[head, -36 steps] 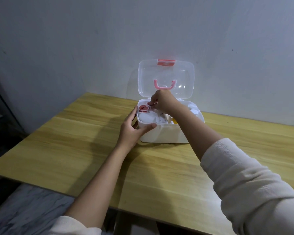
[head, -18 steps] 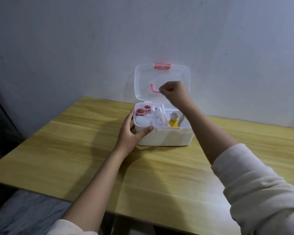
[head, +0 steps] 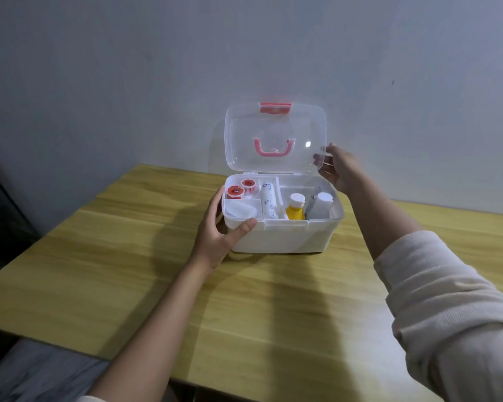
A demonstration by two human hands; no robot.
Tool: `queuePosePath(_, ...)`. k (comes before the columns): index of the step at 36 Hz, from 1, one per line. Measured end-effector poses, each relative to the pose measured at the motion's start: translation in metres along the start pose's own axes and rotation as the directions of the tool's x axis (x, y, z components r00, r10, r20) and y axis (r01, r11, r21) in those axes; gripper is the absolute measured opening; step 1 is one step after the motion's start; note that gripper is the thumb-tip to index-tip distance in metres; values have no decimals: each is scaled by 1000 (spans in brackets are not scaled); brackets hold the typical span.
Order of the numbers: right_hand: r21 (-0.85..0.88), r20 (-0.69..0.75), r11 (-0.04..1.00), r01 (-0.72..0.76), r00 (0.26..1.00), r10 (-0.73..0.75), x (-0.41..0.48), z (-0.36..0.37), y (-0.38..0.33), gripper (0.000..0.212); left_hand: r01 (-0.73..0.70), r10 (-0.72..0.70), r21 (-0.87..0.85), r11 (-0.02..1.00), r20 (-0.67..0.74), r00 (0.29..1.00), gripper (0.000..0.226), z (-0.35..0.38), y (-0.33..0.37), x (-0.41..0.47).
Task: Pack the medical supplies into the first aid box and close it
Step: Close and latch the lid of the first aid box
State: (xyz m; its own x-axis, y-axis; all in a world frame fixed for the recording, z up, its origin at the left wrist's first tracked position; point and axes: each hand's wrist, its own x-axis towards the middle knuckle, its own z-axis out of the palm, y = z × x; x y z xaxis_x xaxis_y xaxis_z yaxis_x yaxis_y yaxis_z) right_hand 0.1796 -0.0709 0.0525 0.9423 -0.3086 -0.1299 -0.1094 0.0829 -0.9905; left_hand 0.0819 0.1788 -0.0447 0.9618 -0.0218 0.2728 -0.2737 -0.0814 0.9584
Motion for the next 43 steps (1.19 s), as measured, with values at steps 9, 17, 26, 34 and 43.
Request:
queuePosePath(9,-44,40,996,75,996,-74,-7,-12,-5,30,-1,-1,26,1000,61,998,99,-6,3,4)
queuePosePath(17,-38,76,982,183,981,-180,-27,-25,6,40,8,-5,-21,1000,145,989,94,-3,8,5)
queuePosePath(26,-59,162,965,255,956,-243,-63,-43,34,34,54,-51,-8,999,173,984,103,-3,7,5)
queuePosePath(34,-102,185,958,269,951,-248,-91,-53,50,50,44,-34,-56,997,165,986,98,-1,5,5)
queuePosePath(43,-81,139,968,237,965,-224,-94,-53,52,44,11,-4,-54,998,133,991,104,4,3,2)
